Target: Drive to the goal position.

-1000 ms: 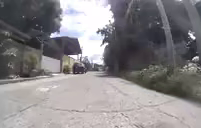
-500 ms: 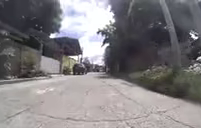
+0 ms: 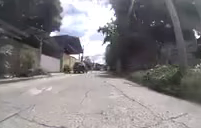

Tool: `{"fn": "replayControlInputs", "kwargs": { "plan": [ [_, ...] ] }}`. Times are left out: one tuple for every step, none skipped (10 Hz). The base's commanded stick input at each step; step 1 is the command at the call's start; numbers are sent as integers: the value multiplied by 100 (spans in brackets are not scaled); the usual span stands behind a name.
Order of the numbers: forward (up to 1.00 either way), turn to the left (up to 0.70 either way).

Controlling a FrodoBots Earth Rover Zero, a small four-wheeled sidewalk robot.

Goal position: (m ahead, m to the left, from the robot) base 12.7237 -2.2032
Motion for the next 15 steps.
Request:
{"fn": "replayControlInputs", "kwargs": {
  "plan": [
    [50,0],
    [50,0],
    [50,0],
    [50,0],
    [50,0],
    [50,0],
    [50,0],
    [50,0],
    [50,0],
    [50,0],
    [50,0],
    [50,0],
    [50,0],
    [50,0],
    [50,0]
  ]
}}
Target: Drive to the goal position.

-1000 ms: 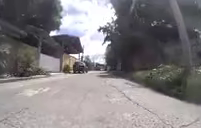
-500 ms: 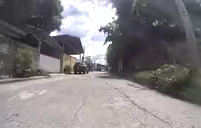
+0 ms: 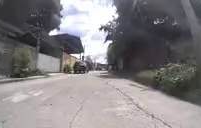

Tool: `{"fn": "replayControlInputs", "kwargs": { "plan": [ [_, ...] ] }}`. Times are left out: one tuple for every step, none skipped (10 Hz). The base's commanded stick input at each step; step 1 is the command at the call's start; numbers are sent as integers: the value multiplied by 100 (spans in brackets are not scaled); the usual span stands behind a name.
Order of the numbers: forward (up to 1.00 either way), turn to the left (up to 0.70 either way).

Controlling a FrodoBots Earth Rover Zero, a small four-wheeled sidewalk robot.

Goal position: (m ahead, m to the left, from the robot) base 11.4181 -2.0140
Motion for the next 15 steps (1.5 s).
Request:
{"fn": "replayControlInputs", "kwargs": {
  "plan": [
    [50,0],
    [50,-50],
    [50,-14],
    [50,0],
    [50,0],
    [50,0],
    [50,0],
    [50,0],
    [50,0],
    [50,0],
    [50,0],
    [50,-14],
    [50,-37],
    [50,-50],
    [50,-50]
  ]
}}
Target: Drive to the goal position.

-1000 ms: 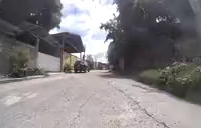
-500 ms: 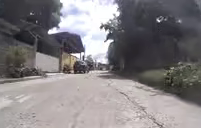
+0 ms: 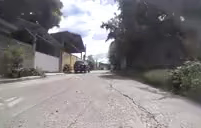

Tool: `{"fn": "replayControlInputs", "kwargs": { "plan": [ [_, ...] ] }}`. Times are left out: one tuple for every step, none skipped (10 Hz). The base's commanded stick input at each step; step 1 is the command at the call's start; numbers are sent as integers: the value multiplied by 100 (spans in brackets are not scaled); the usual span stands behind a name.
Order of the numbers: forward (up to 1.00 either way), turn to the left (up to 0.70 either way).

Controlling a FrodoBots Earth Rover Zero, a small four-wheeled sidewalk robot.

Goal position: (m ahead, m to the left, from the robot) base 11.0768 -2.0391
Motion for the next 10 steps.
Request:
{"fn": "replayControlInputs", "kwargs": {
  "plan": [
    [50,-50],
    [50,-27],
    [50,0],
    [50,0],
    [50,0],
    [50,0],
    [50,0],
    [50,0],
    [50,0],
    [50,0]
  ]
}}
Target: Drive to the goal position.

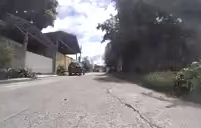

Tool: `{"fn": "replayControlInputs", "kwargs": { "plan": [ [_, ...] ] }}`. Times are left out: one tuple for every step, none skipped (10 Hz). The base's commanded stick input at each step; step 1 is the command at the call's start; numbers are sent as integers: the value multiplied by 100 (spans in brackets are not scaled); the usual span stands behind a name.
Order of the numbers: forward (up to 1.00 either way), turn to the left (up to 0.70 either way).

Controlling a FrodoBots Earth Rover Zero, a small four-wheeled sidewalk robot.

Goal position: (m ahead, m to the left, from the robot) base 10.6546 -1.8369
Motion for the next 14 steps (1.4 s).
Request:
{"fn": "replayControlInputs", "kwargs": {
  "plan": [
    [50,0],
    [50,0],
    [50,0],
    [50,0],
    [50,0],
    [50,0],
    [50,0],
    [50,0],
    [50,0],
    [50,0],
    [50,0],
    [50,0],
    [50,0],
    [50,0]
  ]
}}
